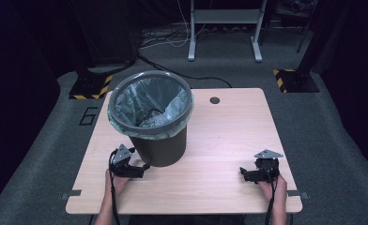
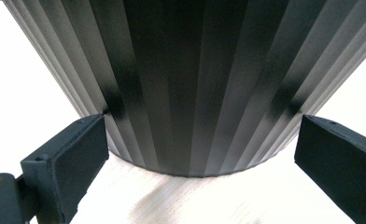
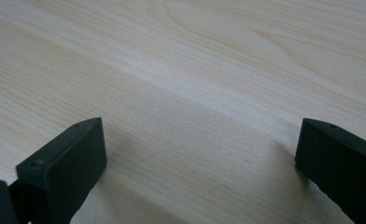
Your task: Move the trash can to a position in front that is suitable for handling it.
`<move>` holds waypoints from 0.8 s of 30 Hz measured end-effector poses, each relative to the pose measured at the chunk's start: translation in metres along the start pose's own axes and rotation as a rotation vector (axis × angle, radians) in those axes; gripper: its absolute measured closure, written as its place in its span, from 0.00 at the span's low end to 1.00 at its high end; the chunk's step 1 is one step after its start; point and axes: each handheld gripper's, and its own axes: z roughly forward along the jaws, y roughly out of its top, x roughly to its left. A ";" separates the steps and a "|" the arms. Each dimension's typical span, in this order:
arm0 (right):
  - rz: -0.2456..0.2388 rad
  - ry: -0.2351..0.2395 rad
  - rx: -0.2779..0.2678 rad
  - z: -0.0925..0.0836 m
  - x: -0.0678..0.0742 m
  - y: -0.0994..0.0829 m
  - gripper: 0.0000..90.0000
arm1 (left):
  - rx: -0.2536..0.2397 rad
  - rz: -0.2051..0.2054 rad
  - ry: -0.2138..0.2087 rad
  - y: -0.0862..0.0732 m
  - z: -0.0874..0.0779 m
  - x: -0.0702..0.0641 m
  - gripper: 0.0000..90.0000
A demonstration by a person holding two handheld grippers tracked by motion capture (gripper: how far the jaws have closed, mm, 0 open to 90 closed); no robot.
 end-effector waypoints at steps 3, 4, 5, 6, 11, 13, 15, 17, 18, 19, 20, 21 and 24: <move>-0.001 0.000 0.000 0.000 0.000 0.000 0.01 | -0.005 -0.005 -0.004 0.000 0.000 0.000 0.03; 0.000 0.000 0.000 0.000 0.000 0.000 0.01 | -0.008 -0.005 -0.007 0.000 0.000 0.000 0.03; 0.000 0.000 0.000 0.000 0.000 0.000 0.01 | -0.009 -0.004 -0.009 0.000 0.000 0.000 0.03; 0.000 0.000 0.000 0.000 0.000 0.000 0.01 | -0.009 -0.002 -0.010 0.000 0.000 -0.001 0.04; 0.000 0.000 0.000 0.000 0.000 0.000 0.01 | -0.018 -0.005 -0.016 0.000 0.000 -0.001 0.04; 0.000 0.000 0.000 0.000 0.000 0.000 0.01 | -0.018 -0.004 -0.018 0.000 0.001 -0.001 0.04; 0.000 0.000 0.000 0.000 0.000 0.000 0.01 | -0.019 -0.004 -0.018 0.000 0.001 -0.001 0.04; 0.000 0.000 0.000 0.000 0.000 0.000 0.01 | -0.019 0.001 -0.021 0.001 0.001 -0.001 0.04; 0.000 0.000 0.000 0.000 0.000 0.000 0.01 | -0.020 -0.003 -0.024 0.001 0.002 -0.002 0.05; 0.000 0.000 0.000 0.000 0.000 0.000 0.01 | -0.017 0.001 -0.026 0.002 0.002 -0.002 0.04; 0.000 0.000 0.000 0.000 0.000 0.000 0.01 | -0.014 -0.003 -0.035 0.003 0.003 -0.002 0.04; 0.000 0.000 0.000 0.000 0.000 0.000 0.01 | -0.014 -0.003 -0.035 0.003 0.003 -0.002 0.04; 0.000 0.000 0.000 0.000 0.000 0.000 0.01 | -0.006 0.011 -0.047 0.008 0.007 -0.004 0.04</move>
